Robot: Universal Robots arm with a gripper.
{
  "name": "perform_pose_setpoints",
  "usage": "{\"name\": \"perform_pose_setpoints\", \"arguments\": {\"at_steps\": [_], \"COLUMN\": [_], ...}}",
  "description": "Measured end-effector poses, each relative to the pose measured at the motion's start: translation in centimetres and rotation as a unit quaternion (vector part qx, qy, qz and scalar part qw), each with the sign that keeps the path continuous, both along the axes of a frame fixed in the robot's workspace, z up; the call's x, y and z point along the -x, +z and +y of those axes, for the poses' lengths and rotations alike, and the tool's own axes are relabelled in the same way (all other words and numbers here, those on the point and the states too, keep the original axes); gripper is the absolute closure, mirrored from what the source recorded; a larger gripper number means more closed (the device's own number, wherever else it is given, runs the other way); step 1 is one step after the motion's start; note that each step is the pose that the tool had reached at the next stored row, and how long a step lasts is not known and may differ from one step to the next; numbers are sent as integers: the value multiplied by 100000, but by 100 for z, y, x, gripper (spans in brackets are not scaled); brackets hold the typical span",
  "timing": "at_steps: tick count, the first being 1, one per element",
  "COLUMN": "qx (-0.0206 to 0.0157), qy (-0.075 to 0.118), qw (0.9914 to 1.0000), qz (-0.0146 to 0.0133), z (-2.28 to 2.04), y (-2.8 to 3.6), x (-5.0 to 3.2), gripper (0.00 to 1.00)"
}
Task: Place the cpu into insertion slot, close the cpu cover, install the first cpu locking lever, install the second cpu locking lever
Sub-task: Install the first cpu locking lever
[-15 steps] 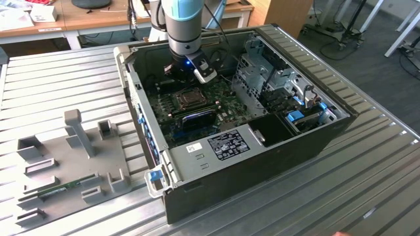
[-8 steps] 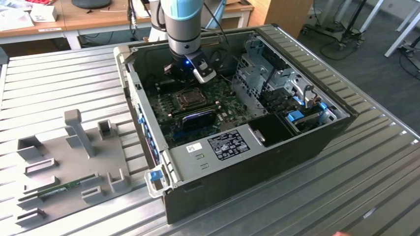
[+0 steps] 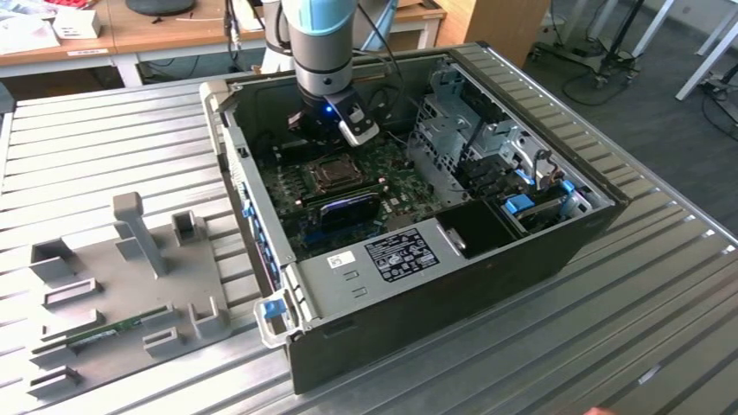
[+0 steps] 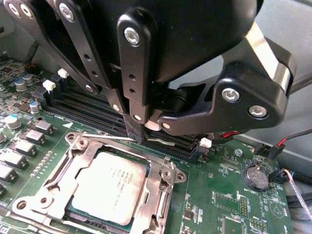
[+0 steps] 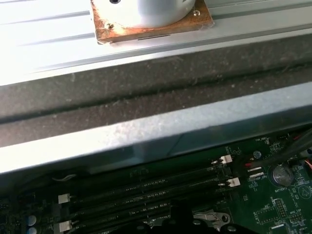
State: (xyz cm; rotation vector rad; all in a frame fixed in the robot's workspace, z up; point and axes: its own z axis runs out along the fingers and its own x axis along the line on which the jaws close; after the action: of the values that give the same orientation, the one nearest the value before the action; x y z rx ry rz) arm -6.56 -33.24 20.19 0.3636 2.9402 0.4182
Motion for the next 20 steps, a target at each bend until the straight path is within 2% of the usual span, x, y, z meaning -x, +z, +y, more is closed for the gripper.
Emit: {"name": "perform_pose_setpoints", "arguments": {"at_steps": [4, 10, 20], "qx": [-375, -1623, -1659], "qy": [12, 6, -30], "qw": [99999, 99987, 99986], "qz": [3, -5, -5], "z": [-1, -4, -22], "y": [7, 10, -2], "x": [-1, -1, -1], "gripper": [89, 89, 89]}}
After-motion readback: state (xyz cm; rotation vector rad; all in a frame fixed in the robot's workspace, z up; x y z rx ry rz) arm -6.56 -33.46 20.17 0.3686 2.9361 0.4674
